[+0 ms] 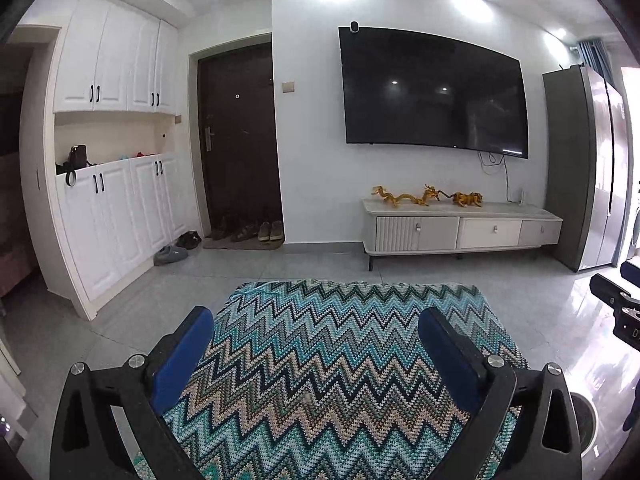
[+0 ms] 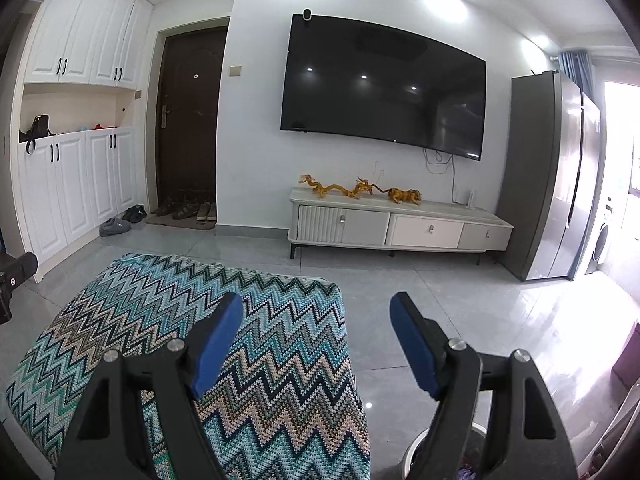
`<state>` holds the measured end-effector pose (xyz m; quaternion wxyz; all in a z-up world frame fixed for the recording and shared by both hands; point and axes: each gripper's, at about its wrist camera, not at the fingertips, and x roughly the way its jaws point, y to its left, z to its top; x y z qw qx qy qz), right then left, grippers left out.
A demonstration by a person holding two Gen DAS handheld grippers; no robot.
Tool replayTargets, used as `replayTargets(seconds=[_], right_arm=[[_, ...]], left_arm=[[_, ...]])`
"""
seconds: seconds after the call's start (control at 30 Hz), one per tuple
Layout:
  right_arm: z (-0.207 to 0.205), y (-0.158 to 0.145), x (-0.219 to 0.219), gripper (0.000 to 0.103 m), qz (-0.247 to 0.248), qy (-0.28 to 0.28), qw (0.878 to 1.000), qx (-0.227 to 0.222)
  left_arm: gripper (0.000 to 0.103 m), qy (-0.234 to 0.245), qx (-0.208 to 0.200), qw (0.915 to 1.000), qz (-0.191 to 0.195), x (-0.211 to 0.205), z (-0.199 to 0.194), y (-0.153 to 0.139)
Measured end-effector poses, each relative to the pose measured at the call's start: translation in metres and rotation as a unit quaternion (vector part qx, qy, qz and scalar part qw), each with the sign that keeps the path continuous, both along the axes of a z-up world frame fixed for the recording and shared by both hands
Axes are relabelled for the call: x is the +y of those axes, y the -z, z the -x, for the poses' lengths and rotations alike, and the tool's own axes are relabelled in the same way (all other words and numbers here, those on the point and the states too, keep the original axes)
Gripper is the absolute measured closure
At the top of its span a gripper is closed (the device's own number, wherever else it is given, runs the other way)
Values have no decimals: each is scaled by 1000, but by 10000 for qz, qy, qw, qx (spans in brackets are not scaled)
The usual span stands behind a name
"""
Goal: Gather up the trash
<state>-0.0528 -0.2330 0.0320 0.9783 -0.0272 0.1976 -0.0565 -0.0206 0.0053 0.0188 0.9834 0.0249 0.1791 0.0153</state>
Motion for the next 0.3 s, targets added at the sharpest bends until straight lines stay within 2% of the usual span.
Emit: replayTargets(seconds=[0.3], right_arm=[[5,3,-20,28,-223,109,9997,-35]], left_arm=[[0,48,-24,10000,-52,-14,5,-7]])
